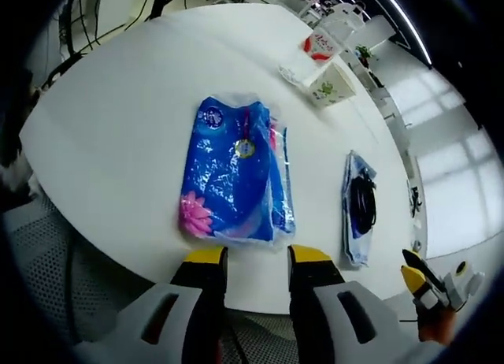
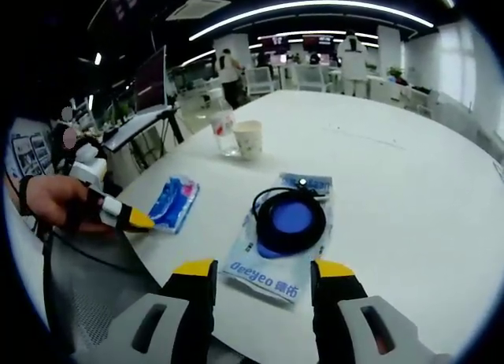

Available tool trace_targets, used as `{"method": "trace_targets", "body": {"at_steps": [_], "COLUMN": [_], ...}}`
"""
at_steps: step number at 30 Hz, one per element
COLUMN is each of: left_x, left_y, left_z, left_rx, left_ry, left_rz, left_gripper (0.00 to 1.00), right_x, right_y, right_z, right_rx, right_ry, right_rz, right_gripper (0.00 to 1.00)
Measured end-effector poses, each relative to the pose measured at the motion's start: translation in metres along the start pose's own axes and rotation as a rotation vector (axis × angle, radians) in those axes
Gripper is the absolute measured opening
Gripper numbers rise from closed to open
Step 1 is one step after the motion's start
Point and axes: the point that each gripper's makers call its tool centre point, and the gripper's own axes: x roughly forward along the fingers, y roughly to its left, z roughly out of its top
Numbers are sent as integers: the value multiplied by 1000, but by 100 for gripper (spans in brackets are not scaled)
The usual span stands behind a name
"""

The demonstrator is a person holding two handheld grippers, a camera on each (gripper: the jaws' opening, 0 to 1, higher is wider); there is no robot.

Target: Arrange the tabletop items into an orderly group along one side of the table until the central work area is clear of visible clutter.

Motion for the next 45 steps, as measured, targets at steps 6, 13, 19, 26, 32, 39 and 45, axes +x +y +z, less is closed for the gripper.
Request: {"method": "trace_targets", "body": {"at_steps": [6, 13, 19, 26, 32, 39, 45], "left_x": [3, 8, 14, 9, 5, -12, -19], "left_y": [0, -14, -26, -43, -31, -20, -9], "left_z": [2, 2, 11, 11, 14, 11, 16], "left_rx": [-25, -7, 85, 174, 162, 147, 186], "left_ry": [-10, -7, -32, -27, -36, -46, -66], "left_rz": [-14, -83, -107, -139, -134, -119, -72], "left_gripper": [19, 15, 16, 18, 18, 19, 21], "right_x": [3, 8, 11, 19, 31, 47, 64], "right_y": [3, 9, 17, 29, 43, 74, 106], "right_z": [2, 2, 2, 2, 2, 1, 8], "right_rx": [-10, -23, -35, -49, -62, -76, -69], "right_ry": [2, 7, 17, 32, 48, 88, 108], "right_rz": [11, 25, 45, 75, 107, 181, 260], "right_gripper": [48, 48, 48, 48, 47, 46, 46]}}
